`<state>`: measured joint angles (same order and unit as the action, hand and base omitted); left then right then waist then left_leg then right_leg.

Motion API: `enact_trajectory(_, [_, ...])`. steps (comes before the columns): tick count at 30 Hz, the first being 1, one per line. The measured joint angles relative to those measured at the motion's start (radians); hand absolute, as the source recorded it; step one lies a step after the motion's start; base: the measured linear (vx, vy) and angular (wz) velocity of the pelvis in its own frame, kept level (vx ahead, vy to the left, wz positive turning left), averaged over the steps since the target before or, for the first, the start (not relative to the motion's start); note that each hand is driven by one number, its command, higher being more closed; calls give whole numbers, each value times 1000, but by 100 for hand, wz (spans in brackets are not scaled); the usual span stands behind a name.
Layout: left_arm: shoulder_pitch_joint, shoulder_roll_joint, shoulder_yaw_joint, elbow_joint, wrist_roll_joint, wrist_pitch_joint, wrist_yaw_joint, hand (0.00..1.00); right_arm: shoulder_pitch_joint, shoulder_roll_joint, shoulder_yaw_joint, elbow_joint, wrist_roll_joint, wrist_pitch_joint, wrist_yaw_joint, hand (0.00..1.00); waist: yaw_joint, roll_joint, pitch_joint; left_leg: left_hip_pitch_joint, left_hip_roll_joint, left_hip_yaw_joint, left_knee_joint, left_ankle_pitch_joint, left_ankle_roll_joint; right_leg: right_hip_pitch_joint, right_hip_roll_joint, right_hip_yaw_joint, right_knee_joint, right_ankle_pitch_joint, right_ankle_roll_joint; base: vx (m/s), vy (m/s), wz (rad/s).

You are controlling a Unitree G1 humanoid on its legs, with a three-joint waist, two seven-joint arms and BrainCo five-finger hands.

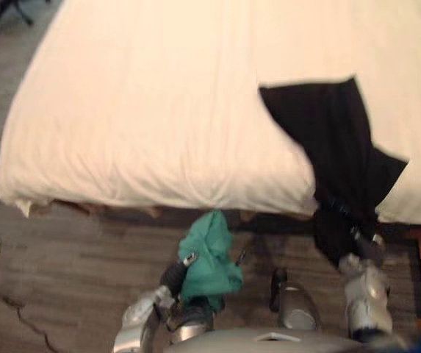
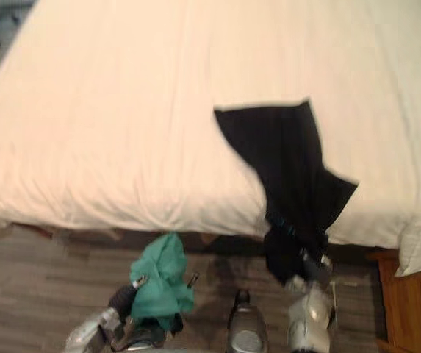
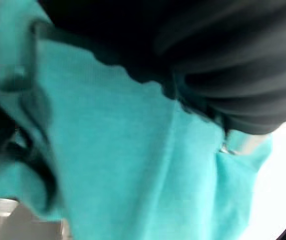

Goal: Tidy the bed and pick cloth on bed and put in laundry

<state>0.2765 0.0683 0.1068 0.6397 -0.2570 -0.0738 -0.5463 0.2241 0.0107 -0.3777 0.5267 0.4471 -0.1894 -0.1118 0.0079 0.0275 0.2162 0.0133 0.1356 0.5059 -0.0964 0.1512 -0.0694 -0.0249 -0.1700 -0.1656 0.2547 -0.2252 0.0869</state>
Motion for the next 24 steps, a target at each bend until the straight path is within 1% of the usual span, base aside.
enact_trajectory(1, [10,-19,46,56,15,-23,18,100,33,17,-23,52,0,-4,29,100,0,-1,-28,40,2,21,0,-13,-4,37,3,6,-21,1,1,114,-5,-34])
enact_trajectory(3, [15,-35,114,127,23,-52,57,100,60,33,-60,135,-1,-4,71,100,-1,-1,-58,89,6,40,-2,-29,-11,86,7,17,-46,1,2,61,-12,-27])
enact_trajectory(4, [14,-40,153,158,45,-64,81,100,70,37,-83,177,-2,-2,95,100,-5,-3,-70,112,7,48,-6,-36,-15,110,8,19,-55,1,2,30,-19,-25])
enact_trajectory(5, [14,-48,208,200,59,-69,112,100,85,45,-116,225,-18,-1,124,100,-6,-2,-90,139,10,66,-6,-44,-18,135,11,25,-69,3,6,18,-13,-25])
enact_trajectory(7, [16,-61,285,231,96,-68,148,100,101,54,-151,261,-64,9,151,100,-8,-1,-97,173,11,83,-6,-53,-22,163,11,34,-80,5,9,0,3,-28])
enact_trajectory(8, [18,-66,330,250,128,-66,177,100,111,54,-162,283,-105,28,166,100,-9,2,-99,195,12,96,-7,-59,-23,179,11,43,-85,6,11,-10,6,-24])
enact_trajectory(9, [19,-67,341,251,131,-64,186,100,113,54,-164,287,-119,37,168,100,-10,2,-100,199,12,99,-7,-60,-24,182,10,43,-86,7,11,-18,7,-25])
enact_trajectory(11, [29,-82,406,251,155,-54,232,100,117,56,-165,298,-170,110,163,100,-7,-1,-108,215,13,119,-8,-68,-30,193,7,40,-101,15,20,-19,10,-24])
enact_trajectory(12, [31,-87,416,252,166,-46,246,100,117,57,-165,301,-183,127,158,100,-7,-3,-113,215,13,121,-8,-69,-31,193,6,38,-103,17,20,-2,14,-11])
enact_trajectory(14, [35,-101,424,257,198,-36,297,100,115,60,-164,326,-228,181,142,100,-6,-11,-121,224,5,108,-9,-73,-30,215,-4,14,-112,18,20,7,14,10])
enact_trajectory(15, [35,-101,424,257,198,-36,297,100,115,60,-164,326,-228,181,142,100,-6,-11,-121,224,5,108,-9,-73,-30,215,-4,14,-112,18,20,14,21,28])
enact_trajectory(16, [35,-113,422,256,202,-30,324,100,110,59,-159,339,-266,207,137,100,-1,-24,-129,224,-8,85,-9,-78,-28,235,-16,-9,-114,13,24,15,32,42])
enact_trajectory(18, [37,-112,407,253,191,-30,326,100,102,58,-137,358,-306,211,137,100,1,-34,-136,215,-33,48,-9,-84,-20,248,-36,-43,-106,0,32,30,30,60])
enact_trajectory(19, [40,-103,380,244,187,-32,326,100,99,53,-112,360,-341,209,139,100,5,-45,-144,201,-47,4,-10,-90,-14,250,-45,-51,-71,-17,35,65,-8,89])
enact_trajectory(20, [41,-91,333,242,171,-34,324,100,93,46,-98,367,-378,199,144,100,2,-43,-156,176,-51,-54,-10,-91,-9,224,-50,-30,-1,-21,26,70,-10,112])
enact_trajectory(21, [39,-84,304,241,160,-40,321,100,92,41,-80,363,-395,188,146,100,-5,-40,-153,168,-53,-89,-10,-94,-5,216,-48,-9,40,-19,16,74,6,162])
enact_trajectory(22, [38,-58,255,242,159,-48,310,100,91,26,-30,364,-400,172,148,100,-22,-45,-153,150,-63,-157,-10,-95,-3,208,-40,27,106,-10,-13,80,20,185])
enact_trajectory(23, [33,-41,221,239,154,-48,303,100,91,15,13,364,-437,153,150,100,-18,-53,-155,140,-66,-194,-10,-98,5,206,-33,59,147,0,-29,87,1,177])
enact_trajectory(24, [32,-36,209,235,137,-47,304,100,88,12,29,363,-466,137,151,100,-14,-58,-154,138,-66,-197,-10,-97,8,207,-32,66,158,2,-32,95,-41,143])
